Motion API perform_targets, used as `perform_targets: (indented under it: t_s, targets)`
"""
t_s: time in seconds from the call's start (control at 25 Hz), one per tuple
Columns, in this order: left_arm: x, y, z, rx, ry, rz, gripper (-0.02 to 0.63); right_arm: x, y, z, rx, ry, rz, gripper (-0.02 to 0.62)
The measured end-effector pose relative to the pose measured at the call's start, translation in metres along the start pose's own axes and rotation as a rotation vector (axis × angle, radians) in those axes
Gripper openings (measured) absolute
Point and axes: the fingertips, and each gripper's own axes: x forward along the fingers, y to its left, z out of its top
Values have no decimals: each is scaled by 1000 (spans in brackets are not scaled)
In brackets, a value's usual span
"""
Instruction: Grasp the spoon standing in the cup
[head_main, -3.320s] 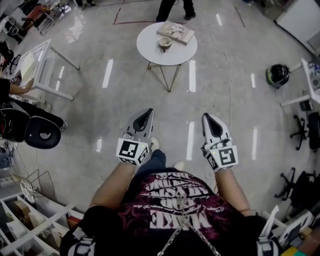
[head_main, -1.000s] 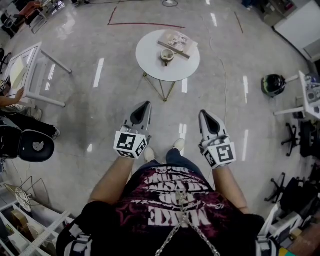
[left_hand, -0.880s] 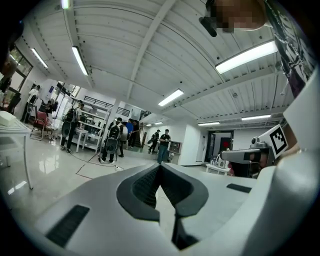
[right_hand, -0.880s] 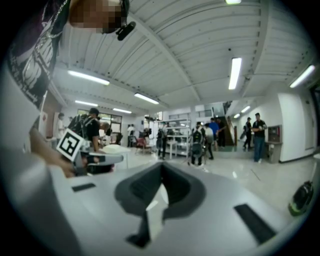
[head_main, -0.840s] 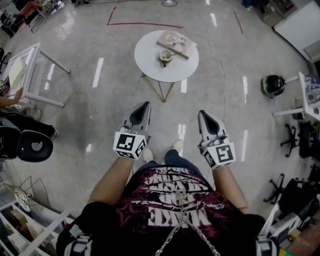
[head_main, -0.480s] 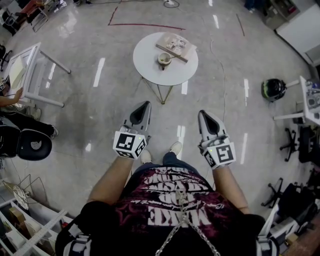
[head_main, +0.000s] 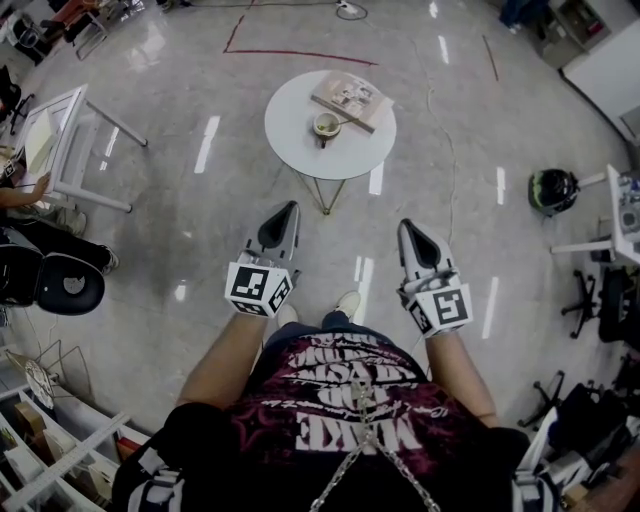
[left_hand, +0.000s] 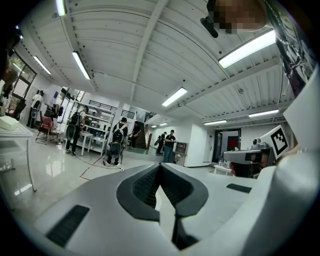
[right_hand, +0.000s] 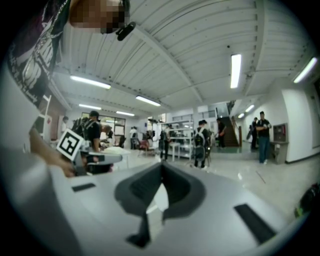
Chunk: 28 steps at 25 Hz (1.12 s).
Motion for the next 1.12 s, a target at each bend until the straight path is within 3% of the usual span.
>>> perform_targets:
  t_s: [0.72,1.12]
  targets:
    - [38,-50,7,17,-23,115,25,-10,-74,1,18,-45,96,31]
    - [32,-42,0,20,-5,149,25,-1,-72,-9,32,-29,130,31]
